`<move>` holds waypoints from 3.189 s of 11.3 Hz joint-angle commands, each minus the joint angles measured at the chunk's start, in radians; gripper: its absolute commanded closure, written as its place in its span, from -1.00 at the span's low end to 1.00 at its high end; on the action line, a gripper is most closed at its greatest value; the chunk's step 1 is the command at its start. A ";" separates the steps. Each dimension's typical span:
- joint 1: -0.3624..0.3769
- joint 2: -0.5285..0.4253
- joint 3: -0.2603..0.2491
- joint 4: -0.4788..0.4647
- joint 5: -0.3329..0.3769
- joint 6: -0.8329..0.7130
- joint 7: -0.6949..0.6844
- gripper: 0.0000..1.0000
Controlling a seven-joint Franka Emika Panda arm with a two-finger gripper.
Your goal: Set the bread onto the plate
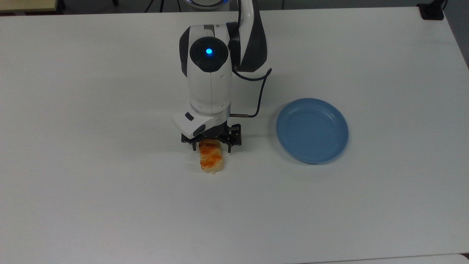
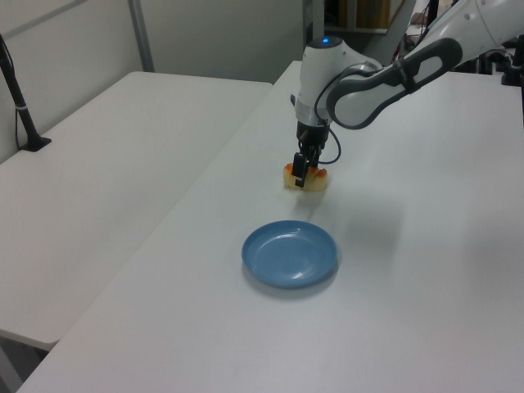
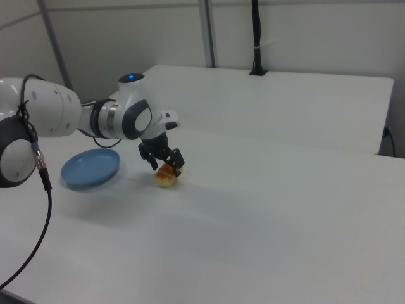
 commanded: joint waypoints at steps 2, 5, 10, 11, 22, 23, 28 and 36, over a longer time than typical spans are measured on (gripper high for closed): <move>0.013 0.032 -0.007 0.018 -0.055 0.029 0.023 0.22; 0.041 -0.010 -0.007 0.018 -0.055 0.020 0.028 0.23; 0.182 -0.132 -0.006 -0.029 -0.054 -0.110 0.075 0.21; 0.211 -0.132 -0.004 -0.032 -0.054 -0.115 0.106 0.21; 0.398 -0.032 -0.006 -0.016 -0.087 -0.040 0.322 0.15; 0.398 -0.018 -0.006 -0.011 -0.087 -0.009 0.335 0.14; 0.397 0.011 -0.006 -0.009 -0.087 0.046 0.342 -0.12; 0.350 -0.095 -0.019 0.024 -0.086 -0.045 0.315 -1.00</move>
